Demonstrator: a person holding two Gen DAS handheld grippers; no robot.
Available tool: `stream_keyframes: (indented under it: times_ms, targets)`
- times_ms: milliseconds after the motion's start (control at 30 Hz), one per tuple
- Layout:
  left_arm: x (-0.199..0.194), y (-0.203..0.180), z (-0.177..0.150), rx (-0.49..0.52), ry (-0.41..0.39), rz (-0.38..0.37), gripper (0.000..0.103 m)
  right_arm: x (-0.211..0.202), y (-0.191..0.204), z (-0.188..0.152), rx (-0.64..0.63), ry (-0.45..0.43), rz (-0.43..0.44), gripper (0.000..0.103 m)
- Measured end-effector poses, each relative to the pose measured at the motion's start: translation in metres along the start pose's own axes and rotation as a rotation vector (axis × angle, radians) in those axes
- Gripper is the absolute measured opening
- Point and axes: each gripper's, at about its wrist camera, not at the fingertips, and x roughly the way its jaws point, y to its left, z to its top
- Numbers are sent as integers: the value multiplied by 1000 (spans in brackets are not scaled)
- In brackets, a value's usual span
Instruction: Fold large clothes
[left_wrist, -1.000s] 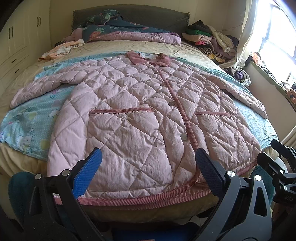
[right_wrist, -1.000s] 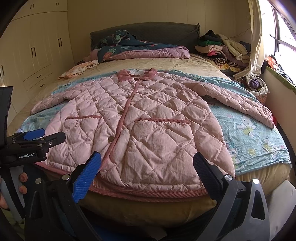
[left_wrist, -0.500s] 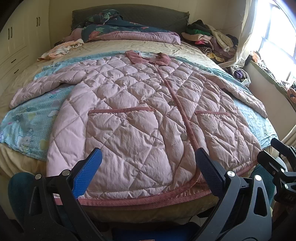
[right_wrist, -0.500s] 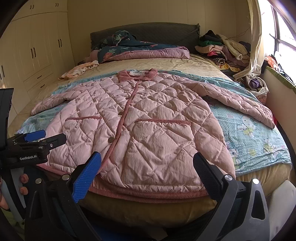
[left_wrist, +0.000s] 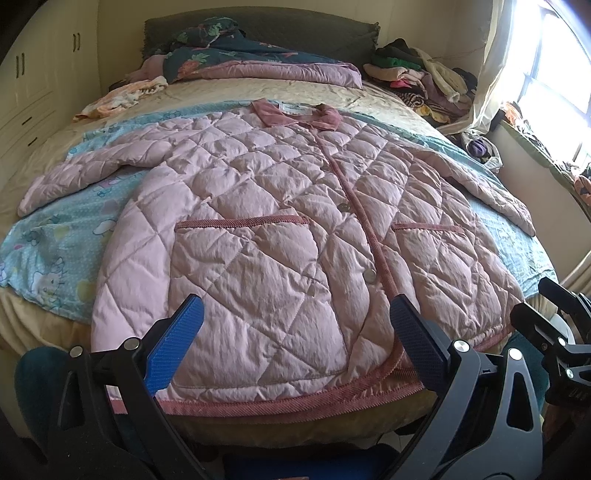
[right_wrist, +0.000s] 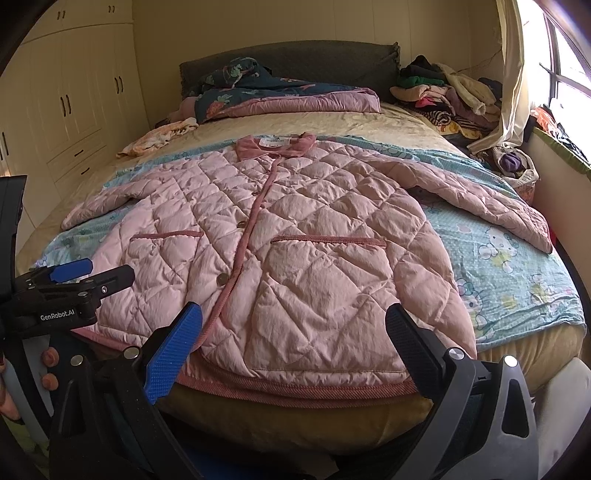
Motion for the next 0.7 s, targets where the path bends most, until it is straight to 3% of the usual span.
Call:
stream_keyframes:
  times_ms: [233,700]
  targets:
    - [9,-4,6,-14,2,15,94,16,-1,14,0,10,4,99]
    - [29,-5,57,-29,-2,27,94,39,-19,71,35,-17,9,99]
